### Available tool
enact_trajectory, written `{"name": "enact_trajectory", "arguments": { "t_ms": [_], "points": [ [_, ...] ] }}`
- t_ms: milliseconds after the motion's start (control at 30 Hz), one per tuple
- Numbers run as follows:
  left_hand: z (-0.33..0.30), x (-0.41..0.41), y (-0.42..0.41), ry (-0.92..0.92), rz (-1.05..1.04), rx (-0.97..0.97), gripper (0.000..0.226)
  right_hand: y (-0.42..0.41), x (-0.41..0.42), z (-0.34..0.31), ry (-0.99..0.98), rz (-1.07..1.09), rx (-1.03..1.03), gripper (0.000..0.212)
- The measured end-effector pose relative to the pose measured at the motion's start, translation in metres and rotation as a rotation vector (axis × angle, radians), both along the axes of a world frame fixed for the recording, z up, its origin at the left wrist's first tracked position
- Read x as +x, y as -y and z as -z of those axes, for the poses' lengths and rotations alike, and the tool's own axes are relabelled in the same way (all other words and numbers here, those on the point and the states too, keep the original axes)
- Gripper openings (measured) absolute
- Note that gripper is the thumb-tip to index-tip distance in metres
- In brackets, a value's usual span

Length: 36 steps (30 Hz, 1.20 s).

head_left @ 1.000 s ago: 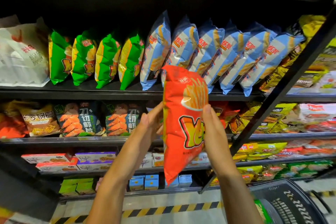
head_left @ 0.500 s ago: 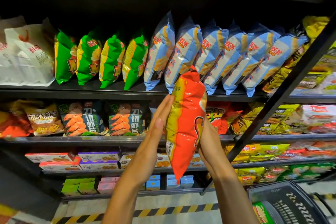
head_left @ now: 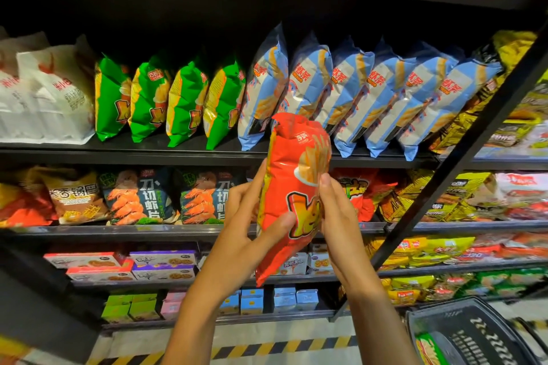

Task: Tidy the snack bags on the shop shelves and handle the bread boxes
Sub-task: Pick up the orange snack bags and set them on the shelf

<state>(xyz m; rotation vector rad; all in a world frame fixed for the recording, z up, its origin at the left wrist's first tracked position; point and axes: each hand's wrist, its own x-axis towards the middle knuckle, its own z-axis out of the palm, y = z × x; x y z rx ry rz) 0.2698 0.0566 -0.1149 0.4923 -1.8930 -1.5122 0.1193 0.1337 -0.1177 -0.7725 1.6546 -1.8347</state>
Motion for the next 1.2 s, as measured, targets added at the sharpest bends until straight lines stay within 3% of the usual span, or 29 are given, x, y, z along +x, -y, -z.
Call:
{"name": "enact_trajectory", "arguments": {
  "t_ms": [67,167,300,433,533,733,800,900,1067,1133,1200],
  "points": [
    [0.002,0.001,0.003,0.035,-0.023,-0.042,0.086,-0.001,0.003,-0.005,-0.048,0.06,-0.032,0.046],
    [0.004,-0.001,0.007,-0.097,-0.062,0.032,0.073,-0.004,0.009,-0.012,-0.107,0.061,-0.021,0.053],
    [0.006,-0.005,0.011,-0.278,-0.223,0.348,0.051,-0.016,0.015,-0.028,-0.171,-0.063,-0.1,0.049],
    [0.011,-0.009,0.015,-0.378,-0.299,0.742,0.053,-0.024,0.023,-0.032,-0.288,-0.23,-0.104,0.062],
    [0.012,-0.008,0.015,-0.391,-0.257,0.825,0.039,-0.024,0.029,-0.032,-0.288,-0.293,-0.085,0.064],
    [0.015,-0.004,0.014,-0.398,-0.212,0.734,0.033,-0.026,0.029,-0.035,-0.312,-0.317,-0.076,0.064],
    [0.011,-0.003,0.014,-0.364,-0.21,0.681,0.041,-0.026,0.027,-0.034,-0.331,-0.332,-0.08,0.061],
    [0.013,0.001,0.017,-0.256,-0.244,0.452,0.064,-0.028,0.022,-0.032,-0.271,-0.365,-0.05,0.055],
    [0.011,0.013,0.018,-0.171,0.114,0.184,0.096,-0.034,0.008,-0.028,-0.223,-0.146,-0.082,0.048],
    [0.002,0.015,0.013,-0.174,0.149,0.078,0.096,-0.037,0.004,-0.027,-0.212,-0.122,-0.07,0.047],
    [-0.004,0.013,0.01,-0.154,0.131,-0.036,0.083,-0.039,0.003,-0.026,-0.21,-0.117,-0.054,0.046]
  ]
}}
